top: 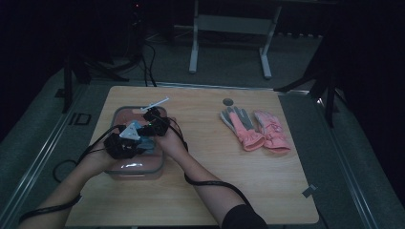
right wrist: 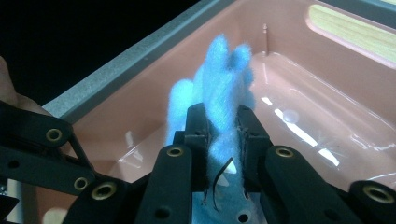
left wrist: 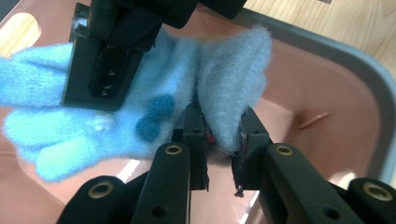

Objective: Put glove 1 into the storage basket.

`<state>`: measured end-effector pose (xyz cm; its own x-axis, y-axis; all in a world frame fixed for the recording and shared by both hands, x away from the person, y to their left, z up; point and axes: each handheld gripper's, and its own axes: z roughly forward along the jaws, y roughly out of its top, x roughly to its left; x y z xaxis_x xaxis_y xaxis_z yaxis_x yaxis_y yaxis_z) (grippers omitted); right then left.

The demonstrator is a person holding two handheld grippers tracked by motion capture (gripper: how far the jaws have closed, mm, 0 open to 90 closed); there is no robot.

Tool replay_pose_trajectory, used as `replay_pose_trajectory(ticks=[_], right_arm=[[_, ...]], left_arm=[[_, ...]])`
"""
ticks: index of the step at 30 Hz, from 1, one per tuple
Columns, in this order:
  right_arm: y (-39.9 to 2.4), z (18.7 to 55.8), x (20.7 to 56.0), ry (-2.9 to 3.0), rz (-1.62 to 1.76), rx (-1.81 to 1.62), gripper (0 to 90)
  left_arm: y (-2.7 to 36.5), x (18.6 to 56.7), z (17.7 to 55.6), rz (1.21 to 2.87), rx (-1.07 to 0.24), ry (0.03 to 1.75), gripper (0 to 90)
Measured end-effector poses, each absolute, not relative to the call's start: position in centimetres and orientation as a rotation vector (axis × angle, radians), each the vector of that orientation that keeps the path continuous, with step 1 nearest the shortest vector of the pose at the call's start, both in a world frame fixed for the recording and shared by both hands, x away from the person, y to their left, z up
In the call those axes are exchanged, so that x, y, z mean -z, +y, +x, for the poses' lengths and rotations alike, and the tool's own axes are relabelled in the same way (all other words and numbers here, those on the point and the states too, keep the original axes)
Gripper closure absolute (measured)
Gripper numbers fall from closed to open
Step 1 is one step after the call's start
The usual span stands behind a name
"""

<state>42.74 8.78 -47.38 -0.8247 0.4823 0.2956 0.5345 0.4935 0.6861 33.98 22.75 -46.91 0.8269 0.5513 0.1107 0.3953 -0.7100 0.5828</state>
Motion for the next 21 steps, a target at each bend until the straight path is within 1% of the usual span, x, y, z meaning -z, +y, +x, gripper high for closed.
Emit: replay_pose_trajectory(ticks=[7, 8, 11, 13, 14, 16, 21], right_arm=[[8.9, 43.4, 47.6, -2.687, -0.944, 1.216, 76.4], [8.9, 43.5, 47.7, -2.692, -0.955, 1.208, 74.5], [8.7, 43.7, 48.1, -2.704, -1.002, 1.18, 62.9], [8.5, 43.7, 48.2, -2.704, -1.013, 1.191, 56.6], [8.3, 43.7, 48.1, -2.706, -1.013, 1.197, 55.7], [7.8, 43.6, 47.9, -2.703, -1.022, 1.216, 51.2], [6.9, 43.3, 47.1, -2.7, -1.051, 1.261, 45.8]], left_arm=[[22.9, 47.5, 35.4, 2.442, -0.313, 0.707, 78.2], [23.0, 47.7, 35.6, 2.449, -0.299, 0.71, 78.1], [22.8, 48.2, 36.4, 2.47, -0.248, 0.721, 77.9], [22.7, 48.5, 36.8, 2.483, -0.244, 0.733, 77.8], [22.6, 48.7, 37.0, 2.487, -0.237, 0.735, 77.8], [22.5, 48.9, 37.3, 2.503, -0.225, 0.735, 77.6], [22.2, 49.2, 37.4, 2.529, -0.215, 0.734, 75.9]])
